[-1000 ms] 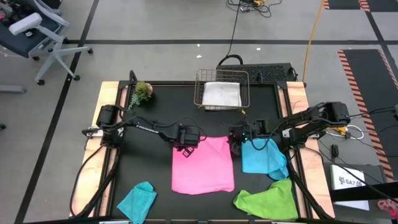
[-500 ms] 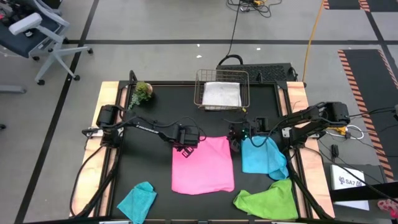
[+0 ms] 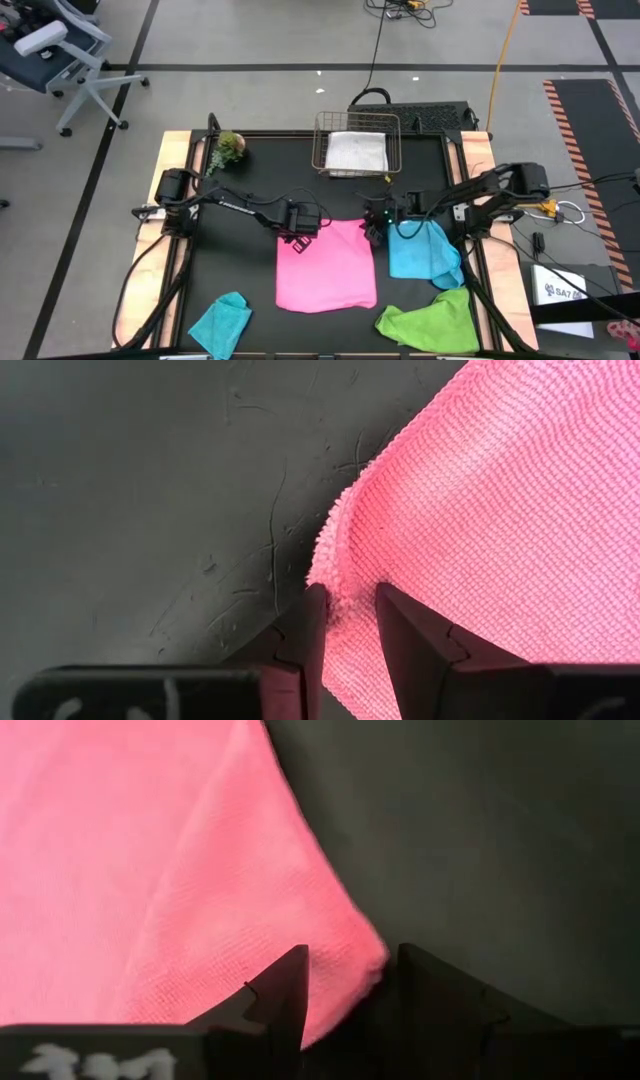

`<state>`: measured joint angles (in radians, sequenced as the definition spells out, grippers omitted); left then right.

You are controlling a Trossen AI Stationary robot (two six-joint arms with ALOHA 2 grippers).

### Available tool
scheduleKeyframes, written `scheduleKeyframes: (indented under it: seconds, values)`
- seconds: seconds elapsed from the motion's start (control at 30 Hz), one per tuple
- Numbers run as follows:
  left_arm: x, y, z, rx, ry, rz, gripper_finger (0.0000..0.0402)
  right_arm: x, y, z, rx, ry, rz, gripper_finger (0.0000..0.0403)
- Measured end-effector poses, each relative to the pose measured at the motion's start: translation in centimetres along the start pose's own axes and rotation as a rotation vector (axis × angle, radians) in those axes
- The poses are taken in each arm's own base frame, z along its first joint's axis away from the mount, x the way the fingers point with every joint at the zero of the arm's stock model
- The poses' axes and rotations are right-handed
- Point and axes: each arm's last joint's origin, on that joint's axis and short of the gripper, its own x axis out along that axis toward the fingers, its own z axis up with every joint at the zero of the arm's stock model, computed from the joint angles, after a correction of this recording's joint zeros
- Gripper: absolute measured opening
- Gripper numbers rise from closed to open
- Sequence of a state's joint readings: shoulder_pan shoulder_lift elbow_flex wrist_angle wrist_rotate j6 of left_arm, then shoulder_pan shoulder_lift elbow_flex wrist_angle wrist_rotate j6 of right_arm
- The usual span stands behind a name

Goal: Fold microfiber towels
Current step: Fold the pink towel

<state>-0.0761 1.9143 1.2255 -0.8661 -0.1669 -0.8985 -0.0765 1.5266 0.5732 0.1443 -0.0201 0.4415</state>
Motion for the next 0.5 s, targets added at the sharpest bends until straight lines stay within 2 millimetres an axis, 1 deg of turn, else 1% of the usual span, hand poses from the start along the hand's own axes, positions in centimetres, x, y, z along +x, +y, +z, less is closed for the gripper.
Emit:
scheduleKeyframes:
  seconds: [0.17,0.27,0.37,0.43,0.5]
  values:
    - [0.00,0.00,0.00,0.006,-0.001,0.001,0.0097,0.47,-0.05,-0.05,0.017,0.004,0.001,0.0147]
    - [0.00,0.00,0.00,0.006,-0.001,0.001,0.0097,0.48,-0.11,-0.04,0.019,0.004,-0.001,0.0132]
    - [0.01,0.01,0.02,0.014,-0.016,0.013,0.0083,0.50,-0.16,-0.08,0.020,0.007,-0.007,0.0094]
    - [0.02,-0.03,-0.03,0.040,-0.027,0.023,0.0057,0.51,-0.20,-0.10,0.021,0.007,-0.012,0.0057]
    - [0.01,-0.03,-0.01,0.063,-0.031,0.027,0.0022,0.52,-0.24,-0.13,0.020,0.007,-0.017,0.0020]
